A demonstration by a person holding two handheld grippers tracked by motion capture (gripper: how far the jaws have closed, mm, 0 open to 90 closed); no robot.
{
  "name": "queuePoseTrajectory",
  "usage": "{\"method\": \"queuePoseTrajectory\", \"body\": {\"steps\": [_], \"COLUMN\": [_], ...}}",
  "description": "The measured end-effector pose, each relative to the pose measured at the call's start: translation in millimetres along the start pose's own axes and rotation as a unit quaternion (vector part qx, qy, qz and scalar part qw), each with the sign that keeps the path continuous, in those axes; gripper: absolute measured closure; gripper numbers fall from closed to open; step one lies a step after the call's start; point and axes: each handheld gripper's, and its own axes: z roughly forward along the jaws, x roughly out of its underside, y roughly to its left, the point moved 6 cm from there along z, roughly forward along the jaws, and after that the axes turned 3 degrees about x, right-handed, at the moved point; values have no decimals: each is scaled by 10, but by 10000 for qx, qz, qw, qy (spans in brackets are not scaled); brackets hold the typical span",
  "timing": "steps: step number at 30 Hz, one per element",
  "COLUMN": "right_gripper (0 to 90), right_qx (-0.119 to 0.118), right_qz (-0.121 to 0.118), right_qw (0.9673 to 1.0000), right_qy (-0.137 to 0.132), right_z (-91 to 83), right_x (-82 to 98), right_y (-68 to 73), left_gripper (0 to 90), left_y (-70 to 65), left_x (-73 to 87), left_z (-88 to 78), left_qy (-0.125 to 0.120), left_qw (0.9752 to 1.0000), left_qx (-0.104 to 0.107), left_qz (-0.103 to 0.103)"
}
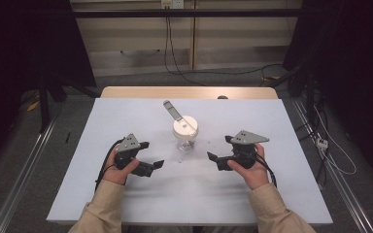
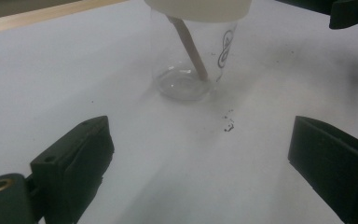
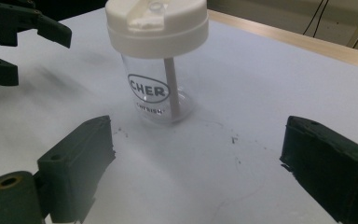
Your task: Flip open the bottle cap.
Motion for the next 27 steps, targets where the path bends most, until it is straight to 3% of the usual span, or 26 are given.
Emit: {"method": "queuePoseTrajectory", "body": {"steps": [27], "right_gripper": [92], "right_qx": [243], "right_qz": [265], "right_qw": [9994], "right_qy": [1], "right_z": [-440], "right_x": [435], "right_y": [-223], "left_gripper": [65], "left_y": [110], "left_x": [174], "left_z": [-347], "left_qy": [-71], "left_qw": [9996], "left_qx": [-222], "left_qz": [-156]}}
